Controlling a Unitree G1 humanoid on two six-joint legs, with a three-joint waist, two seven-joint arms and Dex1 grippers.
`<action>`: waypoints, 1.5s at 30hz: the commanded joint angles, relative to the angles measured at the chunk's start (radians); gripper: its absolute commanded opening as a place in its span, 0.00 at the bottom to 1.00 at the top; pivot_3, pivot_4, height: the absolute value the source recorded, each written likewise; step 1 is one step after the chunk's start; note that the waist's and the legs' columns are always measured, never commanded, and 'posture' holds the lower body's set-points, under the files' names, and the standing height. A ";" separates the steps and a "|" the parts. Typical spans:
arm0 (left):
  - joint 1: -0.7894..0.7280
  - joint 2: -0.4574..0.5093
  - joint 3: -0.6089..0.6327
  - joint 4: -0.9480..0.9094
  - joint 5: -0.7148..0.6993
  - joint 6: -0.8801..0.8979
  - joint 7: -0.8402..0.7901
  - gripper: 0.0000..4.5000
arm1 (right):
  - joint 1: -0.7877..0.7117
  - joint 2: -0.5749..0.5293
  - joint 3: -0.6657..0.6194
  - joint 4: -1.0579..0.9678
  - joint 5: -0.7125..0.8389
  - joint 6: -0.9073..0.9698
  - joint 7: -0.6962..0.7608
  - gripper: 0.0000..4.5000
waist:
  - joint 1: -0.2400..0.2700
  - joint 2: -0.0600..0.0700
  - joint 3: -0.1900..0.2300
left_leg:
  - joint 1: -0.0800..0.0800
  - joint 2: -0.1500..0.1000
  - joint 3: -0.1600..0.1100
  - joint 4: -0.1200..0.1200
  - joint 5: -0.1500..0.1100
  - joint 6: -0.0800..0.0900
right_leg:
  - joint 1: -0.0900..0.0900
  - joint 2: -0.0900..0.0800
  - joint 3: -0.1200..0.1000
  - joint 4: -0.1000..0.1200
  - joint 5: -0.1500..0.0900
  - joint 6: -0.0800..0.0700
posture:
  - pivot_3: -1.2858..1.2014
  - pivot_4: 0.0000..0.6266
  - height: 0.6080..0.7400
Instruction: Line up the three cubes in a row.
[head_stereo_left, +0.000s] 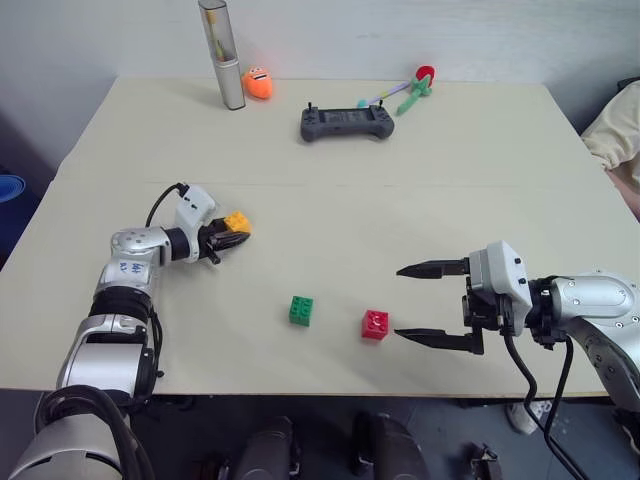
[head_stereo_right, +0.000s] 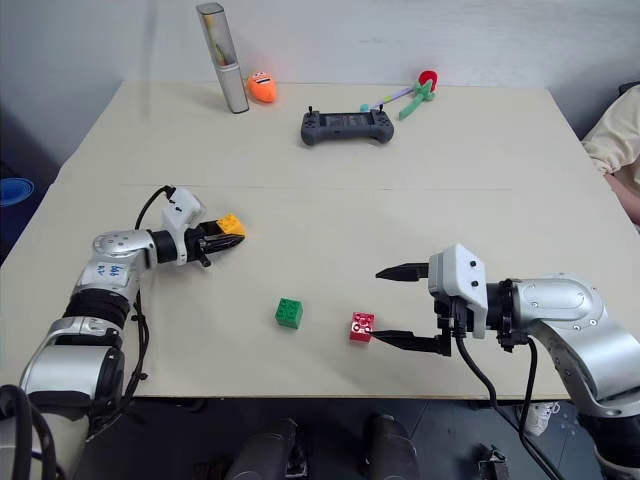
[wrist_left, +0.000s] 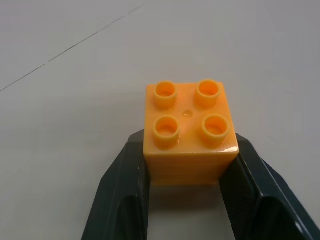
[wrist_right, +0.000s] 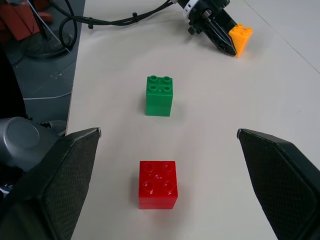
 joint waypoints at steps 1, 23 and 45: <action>0.102 0.056 -0.012 -0.326 -0.140 0.107 -0.274 0.34 | 0.010 -0.014 -0.031 -0.040 0.022 -0.002 0.012 1.00 | -0.002 0.000 0.000 | 0.000 0.000 0.000 0.000 0.000 0.000 | 0.000 0.000 0.000 0.000 0.000 0.000 | 0.52 0.24 1.00; 0.267 0.221 -0.144 -0.501 -0.112 -0.051 -0.535 0.34 | 0.060 -0.072 -0.075 0.054 -0.023 -0.045 0.087 1.00 | -0.001 0.000 0.000 | -0.001 0.001 -0.002 0.002 -0.001 0.000 | 0.001 -0.002 0.005 0.000 0.000 0.000 | 0.52 0.24 1.00; 0.314 0.236 -0.114 -0.434 -0.110 -0.078 -0.511 0.85 | 0.086 -0.108 -0.078 0.115 -0.071 -0.096 0.157 1.00 | 0.000 0.000 0.000 | -0.001 0.001 -0.002 0.003 -0.001 0.001 | 0.001 -0.003 0.006 0.000 0.000 0.000 | 0.52 0.24 1.00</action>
